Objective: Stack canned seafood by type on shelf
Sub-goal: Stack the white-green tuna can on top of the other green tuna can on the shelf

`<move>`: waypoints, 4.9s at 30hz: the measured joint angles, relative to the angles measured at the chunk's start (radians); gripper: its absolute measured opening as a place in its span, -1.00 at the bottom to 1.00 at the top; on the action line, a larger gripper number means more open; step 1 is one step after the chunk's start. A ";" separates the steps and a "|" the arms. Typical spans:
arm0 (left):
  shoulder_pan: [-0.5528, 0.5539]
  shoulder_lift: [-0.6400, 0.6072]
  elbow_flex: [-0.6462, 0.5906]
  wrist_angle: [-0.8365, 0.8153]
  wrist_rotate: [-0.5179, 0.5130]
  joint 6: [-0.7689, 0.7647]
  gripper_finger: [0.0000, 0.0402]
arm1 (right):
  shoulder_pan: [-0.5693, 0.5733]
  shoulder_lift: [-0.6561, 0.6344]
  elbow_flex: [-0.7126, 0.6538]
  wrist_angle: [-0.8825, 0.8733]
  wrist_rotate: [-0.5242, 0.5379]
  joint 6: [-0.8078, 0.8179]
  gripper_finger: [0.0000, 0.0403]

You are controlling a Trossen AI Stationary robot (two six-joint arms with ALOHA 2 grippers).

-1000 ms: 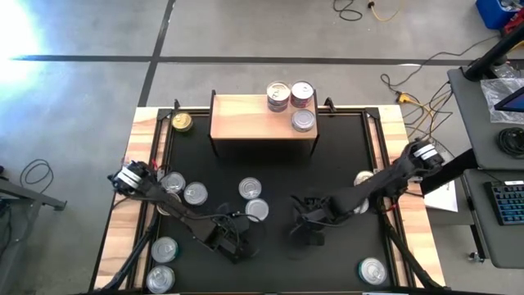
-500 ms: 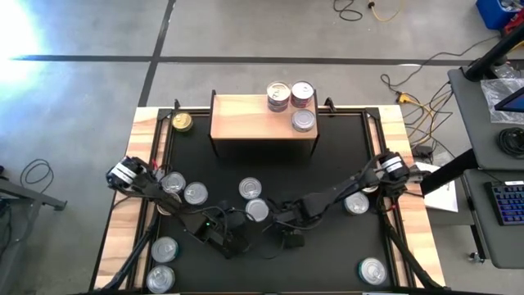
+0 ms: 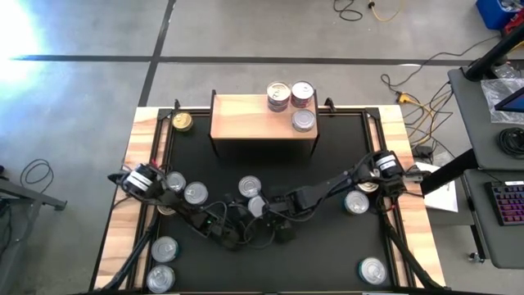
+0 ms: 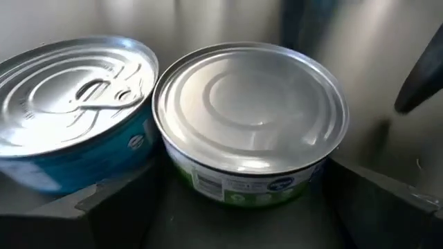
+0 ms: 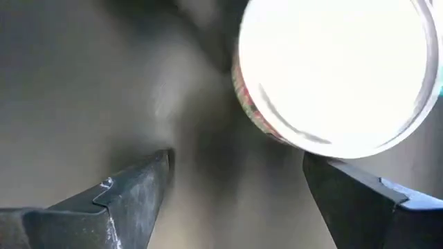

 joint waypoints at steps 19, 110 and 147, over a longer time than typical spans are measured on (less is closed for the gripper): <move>0.022 0.038 0.036 0.182 -0.098 0.144 0.96 | -0.015 0.006 -0.003 0.053 -0.138 0.007 0.62; 0.921 0.102 1.299 -0.925 1.140 0.989 0.86 | -0.498 -0.877 -0.129 -0.338 0.277 0.405 -0.81; 0.962 0.100 1.308 -0.993 1.050 1.005 0.91 | -0.647 -0.725 -0.099 -0.161 0.219 0.282 -0.96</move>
